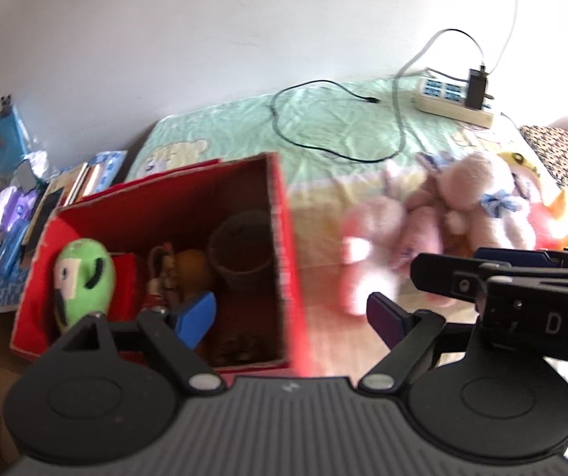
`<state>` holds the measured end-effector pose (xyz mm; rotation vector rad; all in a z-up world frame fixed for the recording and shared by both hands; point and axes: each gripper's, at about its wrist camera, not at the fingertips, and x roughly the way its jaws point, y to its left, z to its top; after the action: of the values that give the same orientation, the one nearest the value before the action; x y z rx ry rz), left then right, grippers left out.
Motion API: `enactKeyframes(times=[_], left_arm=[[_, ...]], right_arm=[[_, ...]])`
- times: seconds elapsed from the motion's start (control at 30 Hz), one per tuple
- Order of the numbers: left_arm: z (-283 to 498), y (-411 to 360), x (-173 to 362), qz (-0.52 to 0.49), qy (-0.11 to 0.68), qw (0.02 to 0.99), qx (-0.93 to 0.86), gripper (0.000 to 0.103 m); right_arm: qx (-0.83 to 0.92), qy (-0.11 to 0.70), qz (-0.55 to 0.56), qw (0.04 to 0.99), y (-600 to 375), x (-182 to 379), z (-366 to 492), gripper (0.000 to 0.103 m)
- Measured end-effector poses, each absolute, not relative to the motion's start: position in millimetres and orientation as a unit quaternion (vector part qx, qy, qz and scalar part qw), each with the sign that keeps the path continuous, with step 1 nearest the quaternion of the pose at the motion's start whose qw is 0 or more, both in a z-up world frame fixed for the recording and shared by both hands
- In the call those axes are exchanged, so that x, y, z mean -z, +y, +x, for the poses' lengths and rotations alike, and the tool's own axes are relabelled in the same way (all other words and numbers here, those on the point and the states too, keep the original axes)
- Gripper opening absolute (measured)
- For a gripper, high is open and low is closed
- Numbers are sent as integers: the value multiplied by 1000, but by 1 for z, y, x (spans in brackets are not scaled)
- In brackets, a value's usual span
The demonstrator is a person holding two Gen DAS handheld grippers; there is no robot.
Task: Organize objects
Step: 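Move the right gripper back toward the plush toys on the bed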
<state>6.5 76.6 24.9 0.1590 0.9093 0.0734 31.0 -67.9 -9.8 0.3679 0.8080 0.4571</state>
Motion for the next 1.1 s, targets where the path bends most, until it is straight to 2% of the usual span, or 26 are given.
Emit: enactKeyframes(times=[0.37, 1.1], left_arm=[[10, 25, -12, 99, 453, 886, -11, 90], [12, -14, 6, 132, 470, 873, -13, 95]], right_arm=[[-176, 391, 190, 883, -112, 20, 22, 59], [-145, 402, 190, 884, -150, 37, 14, 59]])
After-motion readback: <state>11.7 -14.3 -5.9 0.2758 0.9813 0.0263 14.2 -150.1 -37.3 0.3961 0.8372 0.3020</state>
